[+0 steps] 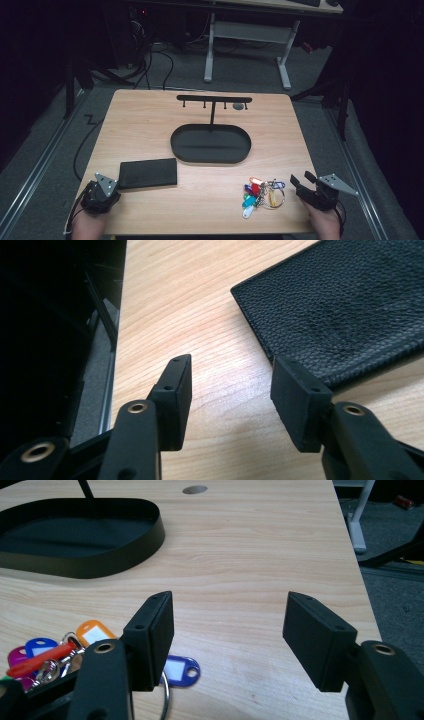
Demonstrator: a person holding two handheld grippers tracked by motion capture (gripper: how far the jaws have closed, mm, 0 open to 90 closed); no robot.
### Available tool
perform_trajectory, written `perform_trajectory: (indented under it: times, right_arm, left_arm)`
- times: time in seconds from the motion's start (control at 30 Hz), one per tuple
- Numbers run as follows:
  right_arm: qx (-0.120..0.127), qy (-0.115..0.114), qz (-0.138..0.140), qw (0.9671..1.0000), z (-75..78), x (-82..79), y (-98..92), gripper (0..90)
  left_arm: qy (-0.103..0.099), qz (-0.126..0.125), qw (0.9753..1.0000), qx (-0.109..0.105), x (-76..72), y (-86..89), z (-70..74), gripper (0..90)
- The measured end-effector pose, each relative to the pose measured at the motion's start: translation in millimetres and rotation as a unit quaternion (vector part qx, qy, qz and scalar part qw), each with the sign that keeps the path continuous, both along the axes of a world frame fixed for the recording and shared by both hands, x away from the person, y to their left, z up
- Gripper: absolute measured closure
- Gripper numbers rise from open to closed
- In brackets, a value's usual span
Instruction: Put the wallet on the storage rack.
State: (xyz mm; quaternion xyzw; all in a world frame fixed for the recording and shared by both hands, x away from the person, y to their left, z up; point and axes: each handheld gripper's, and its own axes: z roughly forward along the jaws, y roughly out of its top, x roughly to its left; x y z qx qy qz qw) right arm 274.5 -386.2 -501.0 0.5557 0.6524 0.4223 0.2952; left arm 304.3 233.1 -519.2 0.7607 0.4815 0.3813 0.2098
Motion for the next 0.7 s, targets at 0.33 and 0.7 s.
perform_trajectory:
  times: [0.33,0.7]
  right_arm:
    - [0.005,0.012,0.004,0.9999,-4.5,4.7,-0.5,37.3]
    - [-0.003,0.016,0.016,0.9997,-6.1,16.8,11.1,37.4]
  left_arm:
    - [-0.006,0.001,0.9998,-0.02,-2.8,12.3,3.6,52.2]
    - [0.013,-0.025,0.9975,-0.064,-14.1,29.2,3.7,74.9]
